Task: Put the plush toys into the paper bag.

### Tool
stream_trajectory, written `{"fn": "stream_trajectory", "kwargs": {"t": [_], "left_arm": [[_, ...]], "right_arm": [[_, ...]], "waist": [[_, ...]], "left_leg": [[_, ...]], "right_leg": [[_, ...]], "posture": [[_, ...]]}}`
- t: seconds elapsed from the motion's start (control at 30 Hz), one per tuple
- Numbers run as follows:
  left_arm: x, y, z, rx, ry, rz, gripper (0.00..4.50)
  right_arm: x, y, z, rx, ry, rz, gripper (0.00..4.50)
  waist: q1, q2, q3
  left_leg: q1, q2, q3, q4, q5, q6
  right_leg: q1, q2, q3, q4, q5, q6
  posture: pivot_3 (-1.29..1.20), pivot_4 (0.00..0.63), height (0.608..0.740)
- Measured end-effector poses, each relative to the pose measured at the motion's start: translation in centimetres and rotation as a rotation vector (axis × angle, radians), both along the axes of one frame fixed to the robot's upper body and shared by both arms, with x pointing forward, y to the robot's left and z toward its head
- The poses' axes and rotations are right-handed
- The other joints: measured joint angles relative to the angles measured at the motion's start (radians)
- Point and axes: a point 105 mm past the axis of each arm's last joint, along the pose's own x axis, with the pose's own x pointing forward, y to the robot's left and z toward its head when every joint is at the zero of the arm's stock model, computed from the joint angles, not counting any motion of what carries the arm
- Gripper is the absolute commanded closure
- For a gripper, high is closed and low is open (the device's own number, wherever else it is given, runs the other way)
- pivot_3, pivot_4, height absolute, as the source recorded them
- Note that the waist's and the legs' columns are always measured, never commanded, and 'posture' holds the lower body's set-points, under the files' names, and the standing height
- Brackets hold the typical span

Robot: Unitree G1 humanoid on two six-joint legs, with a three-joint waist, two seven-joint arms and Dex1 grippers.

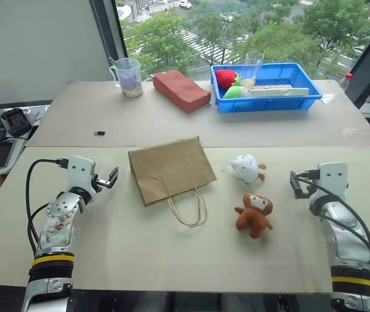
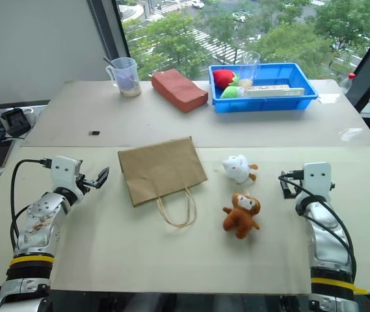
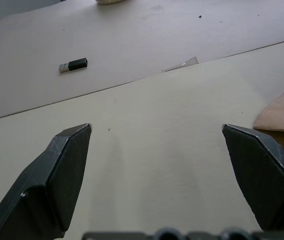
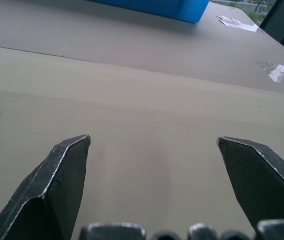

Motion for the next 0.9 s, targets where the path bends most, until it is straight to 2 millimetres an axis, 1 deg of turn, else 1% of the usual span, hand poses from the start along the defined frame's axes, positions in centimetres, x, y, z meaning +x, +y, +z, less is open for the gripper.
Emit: {"fn": "stream_trajectory", "kwargs": {"t": [0.07,0.1,0.13,0.17,0.23,0.27,0.3,0.33,0.4,0.53,0.57,0.6,0.63,0.73,0.8,0.9], "left_arm": [[-0.1,-0.1,0.1,-0.002,0.004,-0.015,0.03],[-0.3,-0.4,0.6,-0.007,0.008,-0.072,0.03],[-0.5,-0.5,1.6,0.002,0.005,-0.125,0.03],[-0.8,-0.4,3.1,0.028,-0.003,-0.181,0.03],[-0.9,-0.5,6.7,0.076,-0.058,-0.270,0.03],[-0.9,-1.2,8.6,0.095,-0.093,-0.330,0.03],[-1.1,-2.3,9.9,0.125,-0.117,-0.403,0.03],[-1.3,-3.4,10.7,0.149,-0.128,-0.477,0.03],[-1.9,-5.7,11.4,0.200,-0.121,-0.623,0.03],[-3.8,-10.6,10.3,0.321,-0.041,-0.970,0.03],[-4.7,-12.1,9.9,0.368,-0.036,-1.083,0.03],[-5.5,-13.0,9.5,0.405,-0.037,-1.160,0.03],[-6.0,-13.6,9.1,0.439,-0.034,-1.225,0.03],[-7.6,-14.7,7.4,0.550,-0.037,-1.392,0.03],[-8.3,-14.9,6.3,0.601,-0.033,-1.470,0.03],[-8.9,-14.6,5.5,0.616,-0.035,-1.517,0.03]], "right_arm": [[0.0,0.0,0.1,-0.002,0.002,0.008,0.00],[-0.1,-0.3,0.4,-0.025,0.012,0.033,0.00],[-0.3,-0.7,1.1,-0.049,0.015,0.058,0.00],[-0.4,-1.0,2.3,-0.074,0.006,0.090,0.00],[-0.7,-1.3,5.1,-0.118,-0.037,0.152,0.00],[-0.8,-0.7,6.3,-0.125,-0.055,0.205,0.00],[-1.0,0.1,7.1,-0.125,-0.061,0.269,0.00],[-1.1,1.0,7.5,-0.116,-0.058,0.333,0.00],[-1.6,2.7,7.9,-0.099,-0.032,0.455,0.00],[-3.5,6.5,7.7,-0.094,0.089,0.735,0.00],[-4.3,7.9,7.7,-0.100,0.121,0.825,0.00],[-4.9,9.1,7.7,-0.104,0.139,0.891,0.00],[-5.5,10.1,7.6,-0.113,0.156,0.946,0.00],[-6.8,12.5,6.4,-0.172,0.226,1.077,0.00],[-7.5,14.2,5.4,-0.196,0.246,1.153,0.00],[-7.9,15.6,4.2,-0.198,0.254,1.204,0.00]], "waist": [[0.000,0.000,0.000],[0.000,-0.001,0.001],[0.000,-0.001,0.001],[0.000,-0.001,0.001],[0.000,-0.001,0.001],[0.001,-0.001,0.001],[0.000,-0.001,0.001],[0.000,-0.001,0.001],[-0.001,-0.001,0.001],[-0.001,-0.001,0.001],[0.000,-0.001,0.001],[-0.001,-0.001,0.001],[-0.003,-0.002,0.001],[-0.003,-0.002,0.002],[-0.002,-0.002,0.002],[0.000,-0.002,0.002]], "left_leg": [[0.000,0.000,0.000,0.000,0.000,0.000],[-0.002,0.000,0.001,0.000,0.000,0.000],[-0.004,0.000,0.001,0.000,0.000,0.000],[-0.007,0.000,0.002,0.001,0.000,0.000],[-0.010,0.001,0.002,0.001,0.001,-0.001],[-0.010,0.002,0.002,0.002,0.001,-0.001],[-0.010,0.002,0.002,0.002,0.000,-0.001],[-0.010,0.003,0.003,0.002,0.000,-0.001],[-0.010,0.003,0.003,0.002,0.000,0.000],[-0.011,0.003,0.004,0.002,0.000,0.001],[-0.011,0.004,0.004,0.002,0.000,0.001],[-0.011,0.005,0.004,0.002,0.000,0.001],[-0.011,0.006,0.004,0.002,0.000,0.001],[-0.012,0.008,0.005,0.002,0.000,0.001],[-0.013,0.009,0.006,0.002,0.000,0.001],[-0.013,0.009,0.006,0.003,0.000,0.001]], "right_leg": [[0.000,0.000,0.000,0.000,0.000,0.000],[-0.002,0.000,0.001,0.000,0.000,0.000],[-0.005,0.001,0.002,0.001,0.000,0.000],[-0.009,0.001,0.002,0.002,0.000,-0.001],[-0.015,0.001,0.003,0.007,0.001,-0.001],[-0.014,0.002,0.003,0.008,0.001,-0.001],[-0.014,0.002,0.003,0.007,0.001,-0.001],[-0.014,0.003,0.003,0.007,0.001,-0.001],[-0.014,0.003,0.003,0.007,0.001,-0.001],[-0.015,0.003,0.003,0.007,0.001,-0.001],[-0.015,0.004,0.003,0.006,0.001,-0.001],[-0.015,0.004,0.003,0.006,0.001,-0.002],[-0.015,0.006,0.003,0.005,0.001,-0.002],[-0.015,0.008,0.003,0.002,0.002,-0.004],[-0.015,0.009,0.002,0.000,0.003,-0.005],[-0.015,0.009,0.002,0.000,0.004,-0.005]], "posture": [[0.00,0.150,0.740],[0.00,0.150,0.740],[0.00,0.150,0.740],[0.00,0.150,0.740],[0.00,0.150,0.740],[0.00,0.150,0.740],[0.00,0.150,0.740],[0.00,0.150,0.740],[0.00,0.150,0.740],[0.00,0.150,0.740],[0.00,0.150,0.740],[0.00,0.150,0.740],[0.00,0.150,0.740],[0.00,0.150,0.740],[0.00,0.150,0.740],[0.00,0.150,0.740]]}}
